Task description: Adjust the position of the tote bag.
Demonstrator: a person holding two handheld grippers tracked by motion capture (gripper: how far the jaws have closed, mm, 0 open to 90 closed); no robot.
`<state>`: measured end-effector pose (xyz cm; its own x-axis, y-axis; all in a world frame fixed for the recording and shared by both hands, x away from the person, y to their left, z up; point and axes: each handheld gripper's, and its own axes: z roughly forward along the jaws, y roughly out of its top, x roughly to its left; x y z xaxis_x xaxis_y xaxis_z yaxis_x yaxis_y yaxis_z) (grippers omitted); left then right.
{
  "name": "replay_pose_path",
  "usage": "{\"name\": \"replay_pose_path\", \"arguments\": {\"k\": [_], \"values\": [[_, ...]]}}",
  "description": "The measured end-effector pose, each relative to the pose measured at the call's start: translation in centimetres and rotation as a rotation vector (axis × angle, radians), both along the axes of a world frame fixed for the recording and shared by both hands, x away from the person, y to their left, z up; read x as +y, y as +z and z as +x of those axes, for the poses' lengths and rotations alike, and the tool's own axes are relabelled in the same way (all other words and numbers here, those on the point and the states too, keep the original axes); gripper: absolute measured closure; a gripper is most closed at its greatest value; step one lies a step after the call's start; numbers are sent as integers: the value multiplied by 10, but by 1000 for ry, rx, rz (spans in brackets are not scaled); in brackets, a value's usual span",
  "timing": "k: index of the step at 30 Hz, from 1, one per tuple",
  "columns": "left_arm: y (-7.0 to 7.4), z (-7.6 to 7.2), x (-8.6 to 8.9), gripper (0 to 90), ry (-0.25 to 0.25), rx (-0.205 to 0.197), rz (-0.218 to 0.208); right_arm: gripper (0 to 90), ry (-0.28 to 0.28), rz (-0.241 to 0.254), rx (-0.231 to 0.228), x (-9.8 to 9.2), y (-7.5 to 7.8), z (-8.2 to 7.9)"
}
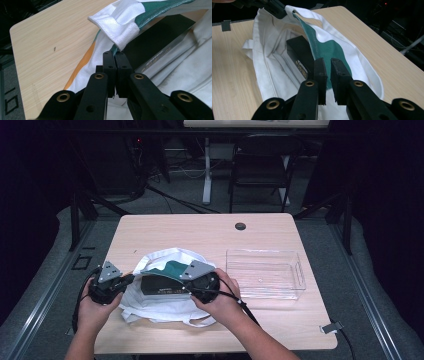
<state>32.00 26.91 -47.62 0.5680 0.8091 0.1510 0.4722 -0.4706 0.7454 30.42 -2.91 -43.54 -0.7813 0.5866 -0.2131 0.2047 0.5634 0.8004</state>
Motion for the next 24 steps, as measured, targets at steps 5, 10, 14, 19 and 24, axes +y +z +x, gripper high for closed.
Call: {"name": "replay_pose_path", "arguments": {"k": [5,10,14,19,24], "values": [[0,0,1,884,0,2,-6,814,-16,-44,-19,-17,-9,-8],[0,0,1,884,5,2,-14,768,-7,-78,-24,-21,-22,-14],[0,0,1,884,4,6,-12,723,-10,-76,-24,-21,-25,-16],[0,0,2,884,3,4,-17,649,-5,-102,-14,-16,-29,-12],[0,0,2,884,1,5,-20,631,-14,-170,-31,-8,-35,-7]]}}
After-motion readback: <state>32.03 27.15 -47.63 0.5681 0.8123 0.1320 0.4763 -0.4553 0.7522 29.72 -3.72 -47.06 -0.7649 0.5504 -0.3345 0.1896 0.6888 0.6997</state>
